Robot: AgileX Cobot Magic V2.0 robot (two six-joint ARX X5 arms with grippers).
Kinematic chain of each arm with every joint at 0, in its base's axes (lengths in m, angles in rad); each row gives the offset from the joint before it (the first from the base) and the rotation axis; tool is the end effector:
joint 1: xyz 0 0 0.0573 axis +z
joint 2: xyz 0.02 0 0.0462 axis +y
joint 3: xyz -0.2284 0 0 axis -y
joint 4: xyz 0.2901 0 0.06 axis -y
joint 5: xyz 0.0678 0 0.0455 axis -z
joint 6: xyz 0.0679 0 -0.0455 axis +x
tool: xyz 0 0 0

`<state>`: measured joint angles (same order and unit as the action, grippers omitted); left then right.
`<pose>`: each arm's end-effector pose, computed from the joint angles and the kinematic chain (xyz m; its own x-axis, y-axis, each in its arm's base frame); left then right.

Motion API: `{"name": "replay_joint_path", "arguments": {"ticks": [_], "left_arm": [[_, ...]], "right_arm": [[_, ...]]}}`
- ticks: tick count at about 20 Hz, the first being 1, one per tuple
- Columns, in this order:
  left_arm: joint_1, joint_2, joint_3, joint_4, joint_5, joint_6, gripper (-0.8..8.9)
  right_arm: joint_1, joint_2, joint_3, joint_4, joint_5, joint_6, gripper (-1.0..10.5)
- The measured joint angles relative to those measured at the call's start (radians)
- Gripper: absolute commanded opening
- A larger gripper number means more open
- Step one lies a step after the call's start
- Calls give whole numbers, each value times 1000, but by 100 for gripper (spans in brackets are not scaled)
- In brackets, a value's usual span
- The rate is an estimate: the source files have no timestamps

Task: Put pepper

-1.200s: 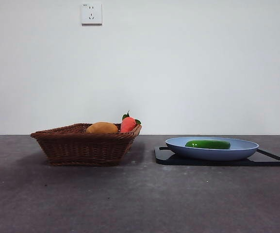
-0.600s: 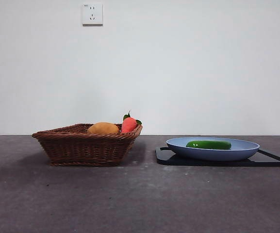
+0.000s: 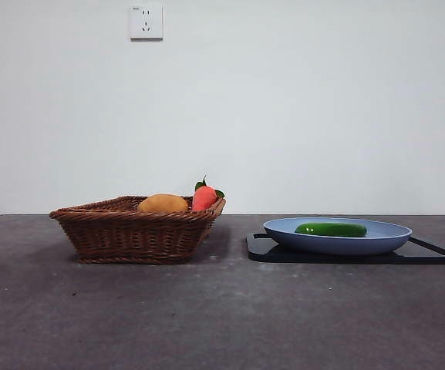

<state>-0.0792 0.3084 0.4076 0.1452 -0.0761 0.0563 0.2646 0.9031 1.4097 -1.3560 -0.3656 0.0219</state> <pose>0.2163 -0.0120 0.2941 0.9705 -0.0008 0.2413 -0.0082 0.9993 0.0362 0.1768 0.0731 0.3775 0.5018 0.5064 -0.7013 -0.4561 0.8438 0.2828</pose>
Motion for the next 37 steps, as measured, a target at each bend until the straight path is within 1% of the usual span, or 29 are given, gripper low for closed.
{"name": "replay_joint_path", "arguments": {"ticks": [4, 10, 14, 20, 26, 37], "left_arm": [[14, -92, -203, -1, 0, -66, 8], [24, -219, -351, -12, 0, -85, 8], [26, -255, -383, -25, 0, -102, 8], [26, -302, -390, -187, 0, -109, 8], [26, -302, -390, -327, 3, -126, 8], [26, -302, -390, -305, 4, -129, 8]], "right_arm": [[0, 0, 0, 0, 0, 0, 11], [0, 0, 0, 0, 0, 0, 11], [0, 0, 0, 0, 0, 0, 11], [0, 0, 0, 0, 0, 0, 11], [0, 0, 0, 0, 0, 0, 11], [0, 0, 0, 0, 0, 0, 11]]}}
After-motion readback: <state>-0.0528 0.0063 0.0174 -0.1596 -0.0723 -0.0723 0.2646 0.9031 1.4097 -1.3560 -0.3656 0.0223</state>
